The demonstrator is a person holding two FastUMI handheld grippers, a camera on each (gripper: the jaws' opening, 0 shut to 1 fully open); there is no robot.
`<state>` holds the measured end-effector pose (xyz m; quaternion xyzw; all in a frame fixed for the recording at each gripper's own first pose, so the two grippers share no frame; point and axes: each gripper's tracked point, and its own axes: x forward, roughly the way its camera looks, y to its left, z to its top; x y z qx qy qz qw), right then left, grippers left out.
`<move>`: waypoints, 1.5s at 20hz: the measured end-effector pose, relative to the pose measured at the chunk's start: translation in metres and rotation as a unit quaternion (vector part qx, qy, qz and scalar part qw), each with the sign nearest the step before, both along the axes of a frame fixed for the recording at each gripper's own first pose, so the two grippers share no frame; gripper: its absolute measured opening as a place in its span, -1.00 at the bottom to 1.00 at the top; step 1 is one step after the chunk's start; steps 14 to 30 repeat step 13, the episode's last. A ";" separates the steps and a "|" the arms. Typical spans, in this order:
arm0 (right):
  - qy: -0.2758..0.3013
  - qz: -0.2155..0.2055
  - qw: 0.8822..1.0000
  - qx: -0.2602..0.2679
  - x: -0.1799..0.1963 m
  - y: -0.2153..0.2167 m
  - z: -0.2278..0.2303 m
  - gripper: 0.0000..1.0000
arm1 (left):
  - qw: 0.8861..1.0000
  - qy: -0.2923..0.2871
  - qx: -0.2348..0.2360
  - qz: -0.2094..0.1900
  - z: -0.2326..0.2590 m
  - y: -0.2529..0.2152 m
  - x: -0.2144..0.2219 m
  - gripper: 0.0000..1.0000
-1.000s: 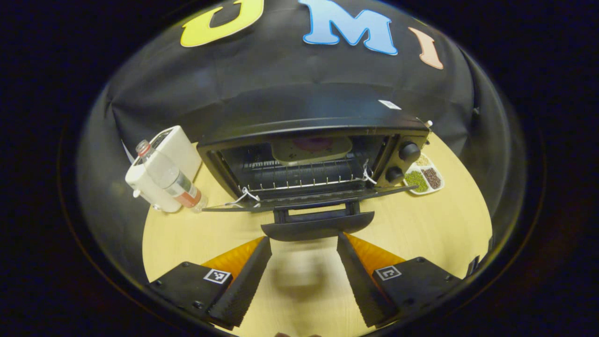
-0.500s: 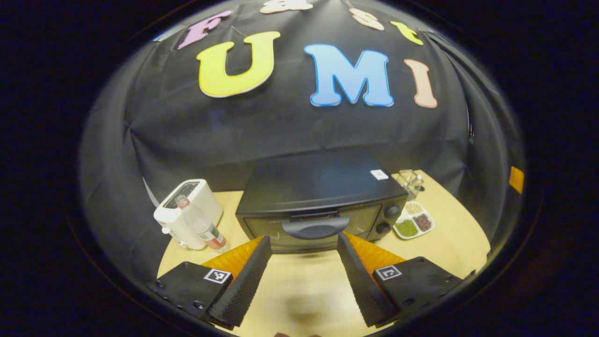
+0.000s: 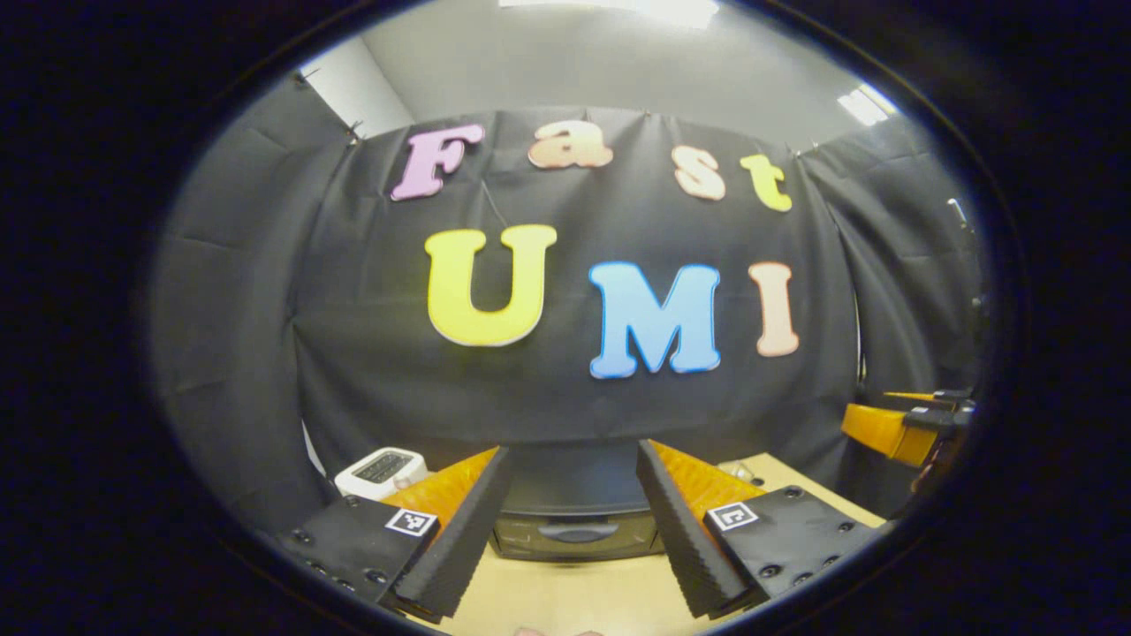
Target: Open the electric oven with the left hand, put the food in, and close the electric oven.
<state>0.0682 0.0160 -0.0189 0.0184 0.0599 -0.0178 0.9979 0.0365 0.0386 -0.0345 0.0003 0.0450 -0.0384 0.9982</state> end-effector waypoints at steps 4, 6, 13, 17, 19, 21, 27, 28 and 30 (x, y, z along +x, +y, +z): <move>-0.018 0.032 0.999 0.027 -0.004 0.028 0.024 0.85 | 1.000 -0.027 -0.006 0.002 0.036 -0.001 -0.020 1.00; -0.026 0.034 0.999 0.025 -0.006 0.035 0.030 0.85 | 0.999 -0.031 0.012 0.001 0.037 0.002 -0.023 0.91; -0.013 0.016 1.000 0.018 -0.019 0.044 0.022 0.85 | 0.999 -0.029 0.019 -0.017 0.033 0.007 -0.029 1.00; -0.013 0.016 1.000 0.018 -0.019 0.044 0.022 0.85 | 0.999 -0.029 0.019 -0.017 0.033 0.007 -0.029 1.00; -0.013 0.016 1.000 0.018 -0.019 0.044 0.022 0.85 | 0.999 -0.029 0.019 -0.017 0.033 0.007 -0.029 1.00; -0.013 0.016 1.000 0.018 -0.019 0.044 0.022 0.85 | 0.999 -0.029 0.019 -0.017 0.033 0.007 -0.029 1.00; -0.013 0.016 1.000 0.018 -0.019 0.044 0.022 0.85 | 0.999 -0.029 0.019 -0.017 0.033 0.007 -0.029 1.00; -0.013 0.016 1.000 0.018 -0.019 0.044 0.022 0.85 | 0.999 -0.029 0.019 -0.017 0.033 0.007 -0.029 1.00; -0.013 0.016 1.000 0.018 -0.019 0.044 0.022 0.85 | 0.999 -0.029 0.019 -0.017 0.033 0.007 -0.029 1.00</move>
